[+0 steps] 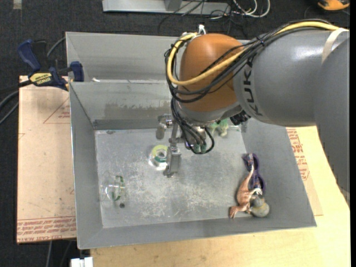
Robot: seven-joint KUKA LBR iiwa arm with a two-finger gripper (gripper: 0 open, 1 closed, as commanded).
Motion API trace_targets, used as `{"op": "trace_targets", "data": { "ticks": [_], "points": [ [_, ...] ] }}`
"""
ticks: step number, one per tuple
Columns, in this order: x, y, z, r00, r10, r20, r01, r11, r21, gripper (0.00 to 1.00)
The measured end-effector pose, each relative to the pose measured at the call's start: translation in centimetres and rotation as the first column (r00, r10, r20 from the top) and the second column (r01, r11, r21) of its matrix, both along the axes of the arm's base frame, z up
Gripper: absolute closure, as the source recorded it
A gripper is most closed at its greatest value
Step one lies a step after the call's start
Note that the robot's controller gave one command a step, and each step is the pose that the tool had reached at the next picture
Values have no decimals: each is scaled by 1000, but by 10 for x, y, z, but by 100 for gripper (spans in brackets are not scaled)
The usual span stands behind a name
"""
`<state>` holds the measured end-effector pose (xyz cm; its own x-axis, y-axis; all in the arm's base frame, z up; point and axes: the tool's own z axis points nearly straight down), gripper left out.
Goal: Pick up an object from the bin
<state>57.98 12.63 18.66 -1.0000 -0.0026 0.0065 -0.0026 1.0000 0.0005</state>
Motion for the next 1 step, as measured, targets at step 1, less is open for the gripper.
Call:
{"op": "trace_targets", "data": {
  "ticks": [1],
  "points": [
    [2, -1, 4, 1000, -3, 8, 3, 1000, 1, 0]
  ]
}}
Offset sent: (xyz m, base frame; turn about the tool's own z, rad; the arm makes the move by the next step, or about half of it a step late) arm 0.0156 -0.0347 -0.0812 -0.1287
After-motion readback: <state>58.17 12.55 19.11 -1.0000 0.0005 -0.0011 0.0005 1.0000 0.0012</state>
